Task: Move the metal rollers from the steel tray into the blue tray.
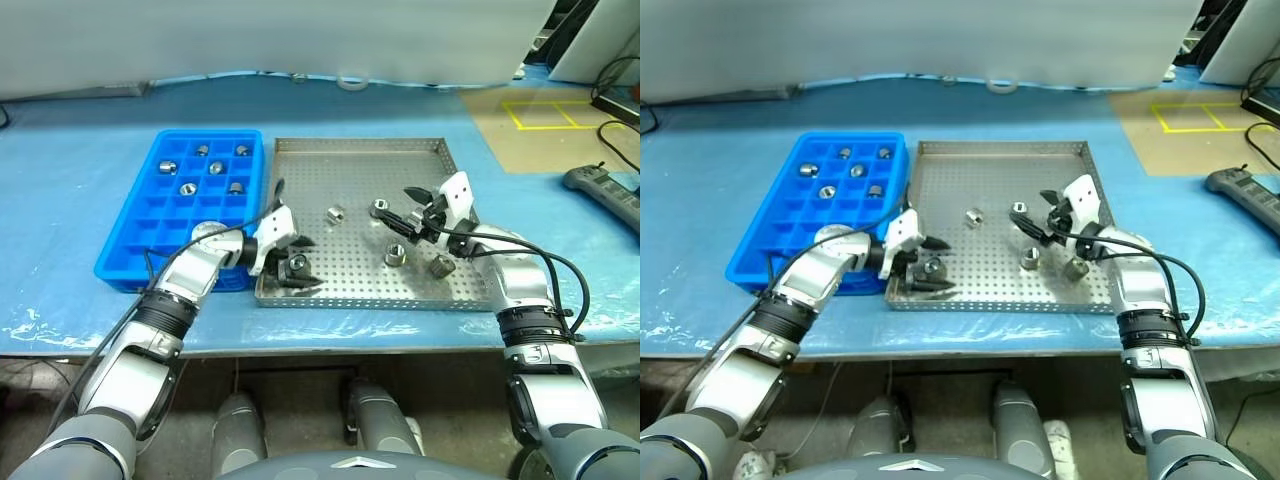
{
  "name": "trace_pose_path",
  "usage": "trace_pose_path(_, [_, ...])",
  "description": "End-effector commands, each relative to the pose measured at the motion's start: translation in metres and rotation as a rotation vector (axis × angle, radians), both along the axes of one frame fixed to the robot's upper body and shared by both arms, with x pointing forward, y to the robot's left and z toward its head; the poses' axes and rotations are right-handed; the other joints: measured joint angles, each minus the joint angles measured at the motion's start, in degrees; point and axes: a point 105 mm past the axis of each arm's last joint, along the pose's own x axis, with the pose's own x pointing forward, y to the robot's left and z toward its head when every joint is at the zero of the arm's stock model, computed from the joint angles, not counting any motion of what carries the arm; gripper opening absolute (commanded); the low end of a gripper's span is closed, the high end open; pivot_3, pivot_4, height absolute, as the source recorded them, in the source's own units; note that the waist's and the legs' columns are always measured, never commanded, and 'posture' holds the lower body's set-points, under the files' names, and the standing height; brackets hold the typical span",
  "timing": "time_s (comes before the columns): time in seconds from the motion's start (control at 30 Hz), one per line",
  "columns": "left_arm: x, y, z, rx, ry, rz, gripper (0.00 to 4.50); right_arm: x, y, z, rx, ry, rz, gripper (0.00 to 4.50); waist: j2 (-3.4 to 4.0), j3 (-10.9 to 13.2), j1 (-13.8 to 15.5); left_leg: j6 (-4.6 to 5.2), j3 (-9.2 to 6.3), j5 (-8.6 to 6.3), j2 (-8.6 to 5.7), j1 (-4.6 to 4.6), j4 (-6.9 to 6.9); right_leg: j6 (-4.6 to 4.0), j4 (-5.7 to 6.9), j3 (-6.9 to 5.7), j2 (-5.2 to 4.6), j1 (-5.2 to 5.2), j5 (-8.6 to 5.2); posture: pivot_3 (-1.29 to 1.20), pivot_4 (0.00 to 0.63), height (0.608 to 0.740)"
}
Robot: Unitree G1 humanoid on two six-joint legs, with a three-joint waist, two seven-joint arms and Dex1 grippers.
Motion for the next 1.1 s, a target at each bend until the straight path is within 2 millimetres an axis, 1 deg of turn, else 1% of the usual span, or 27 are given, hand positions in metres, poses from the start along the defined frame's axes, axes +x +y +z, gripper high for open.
trace_pose_path(0.03, [-0.002,0.014,-0.032,0.120,0.051,0.028,3.91,0.000,0.003,0.010,0.003,-0.054,0.001,4.50,0.06,-0.04,-0.61,0.00,0.00,0.00,-0.01,0.00,0.00,0.00,0.00,0.00,0.00,0.00,0.00,-0.51,0.150,0.740])
trace_pose_path(0.07, [-0.001,0.016,-0.036,0.140,0.047,0.032,3.62,0.000,0.003,0.010,0.004,-0.056,0.001,4.50,0.07,-0.05,-0.81,0.00,-0.01,0.00,-0.01,0.00,0.00,0.00,0.00,-0.01,0.00,0.03,0.00,-0.51,0.150,0.740])
trace_pose_path(0.13, [0.000,0.016,-0.038,0.136,0.045,0.037,3.02,0.000,0.003,0.011,0.005,-0.059,0.000,4.50,0.09,-0.08,-0.99,0.00,-0.02,0.00,-0.02,0.02,0.02,0.00,0.00,-0.02,0.00,0.07,0.00,-0.51,0.150,0.740])
trace_pose_path(0.2, [0.000,0.012,-0.033,0.105,0.042,0.032,2.36,0.000,0.003,0.011,0.003,-0.060,-0.004,4.50,0.09,-0.08,-1.01,0.01,-0.02,-0.01,-0.05,0.12,0.04,0.01,-0.02,-0.01,-0.02,0.18,-0.01,-0.51,0.150,0.740])
trace_pose_path(0.27, [0.006,0.006,-0.021,0.035,0.011,0.057,1.75,0.001,0.003,0.010,0.003,-0.062,-0.006,4.50,0.11,-0.10,-1.03,0.01,-0.02,-0.01,-0.07,0.17,0.04,0.03,-0.02,-0.01,-0.04,0.23,-0.02,-0.51,0.150,0.740])
trace_pose_path(0.37, [0.021,-0.006,0.010,-0.152,-0.029,0.143,1.74,0.001,0.004,0.010,0.004,-0.061,-0.002,4.50,0.21,-0.15,-0.84,0.02,-0.02,-0.02,-0.17,0.18,0.05,0.04,-0.03,0.02,-0.09,0.25,-0.02,-0.49,0.150,0.740])
trace_pose_path(0.43, [0.033,-0.009,0.042,-0.309,-0.088,0.230,1.74,0.002,0.009,0.009,0.007,-0.054,0.014,4.50,0.19,-0.14,-0.44,0.04,-0.05,-0.02,-0.25,0.07,0.07,0.04,-0.04,0.02,-0.12,0.24,-0.02,-0.47,0.150,0.740])
trace_pose_path(0.5, [0.041,-0.008,0.069,-0.442,-0.135,0.321,1.74,0.003,0.015,0.007,0.013,-0.045,0.039,4.50,0.09,-0.08,-0.37,0.12,-0.15,-0.07,-0.22,-0.21,0.30,0.02,-0.05,0.01,-0.13,0.18,-0.01,-0.42,0.150,0.740])
trace_pose_path(0.53, [0.041,-0.006,0.080,-0.490,-0.159,0.355,1.74,0.005,0.019,0.006,0.012,-0.038,0.056,4.50,0.06,-0.06,-0.38,0.17,-0.15,-0.09,-0.22,-0.27,0.31,0.01,-0.06,-0.01,-0.15,0.15,-0.01,-0.39,0.150,0.740])
trace_pose_path(0.6, [0.040,0.000,0.096,-0.555,-0.212,0.427,1.74,0.009,0.028,0.005,0.004,-0.030,0.089,4.50,0.03,-0.04,-0.40,0.23,-0.15,-0.13,-0.21,-0.38,0.30,0.01,-0.08,-0.04,-0.17,0.02,0.00,-0.35,0.150,0.740])
trace_pose_path(0.63, [0.041,0.005,0.103,-0.584,-0.256,0.491,1.74,0.011,0.034,0.006,0.003,-0.029,0.109,4.50,0.03,-0.04,-0.47,0.24,-0.15,-0.13,-0.18,-0.43,0.28,0.01,-0.08,-0.07,-0.16,-0.04,0.00,-0.32,0.150,0.740])
trace_pose_path(0.73, [0.040,0.028,0.123,-0.664,-0.388,0.703,1.74,0.019,0.048,0.013,0.000,-0.036,0.162,4.50,0.04,-0.05,-0.38,0.32,-0.14,-0.08,0.00,-0.63,0.20,0.01,-0.07,-0.14,-0.03,-0.33,-0.01,-0.27,0.150,0.740])
trace_pose_path(0.8, [0.042,0.054,0.133,-0.702,-0.488,0.895,1.74,0.024,0.056,0.016,-0.002,-0.041,0.189,4.50,0.04,-0.04,-0.11,0.43,-0.14,-0.01,0.07,-0.84,0.19,0.01,-0.02,-0.18,0.02,-0.61,-0.01,-0.25,0.150,0.740])
trace_pose_path(0.87, [0.043,0.079,0.135,-0.731,-0.542,1.066,1.74,0.026,0.061,0.017,0.000,-0.043,0.205,4.50,0.04,-0.04,0.73,0.43,-0.15,0.01,0.13,-0.91,0.21,0.01,0.00,-0.26,0.04,-0.65,-0.01,-0.23,0.150,0.740])
trace_pose_path(0.9, [0.047,0.104,0.132,-0.732,-0.558,1.196,1.74,0.026,0.064,0.016,0.001,-0.039,0.217,4.50,0.04,-0.04,1.01,0.43,-0.15,0.01,0.12,-0.91,0.22,0.00,0.00,-0.28,0.03,-0.64,-0.01,-0.23,0.150,0.740])
trace_pose_path(1.0, [0.051,0.158,0.127,-0.710,-0.608,1.426,1.74,0.024,0.069,0.011,-0.003,-0.032,0.239,4.50,0.04,-0.04,2.07,0.42,-0.14,0.00,0.10,-0.90,0.27,0.00,0.01,-0.27,0.00,-0.60,-0.01,-0.23,0.150,0.740])
trace_pose_path(1.07, [0.052,0.185,0.129,-0.701,-0.649,1.527,1.74,0.023,0.068,0.009,-0.006,-0.031,0.239,4.50,0.04,-0.04,2.44,0.41,-0.14,0.00,0.10,-0.90,0.29,0.00,0.03,-0.26,0.00,-0.61,-0.01,-0.25,0.150,0.740])
trace_pose_path(1.1, [0.052,0.194,0.129,-0.706,-0.657,1.564,1.74,0.023,0.067,0.009,-0.007,-0.031,0.237,4.50,0.04,-0.04,2.76,0.41,-0.14,0.01,0.10,-0.90,0.29,0.00,0.03,-0.26,0.00,-0.61,0.00,-0.25,0.150,0.740])
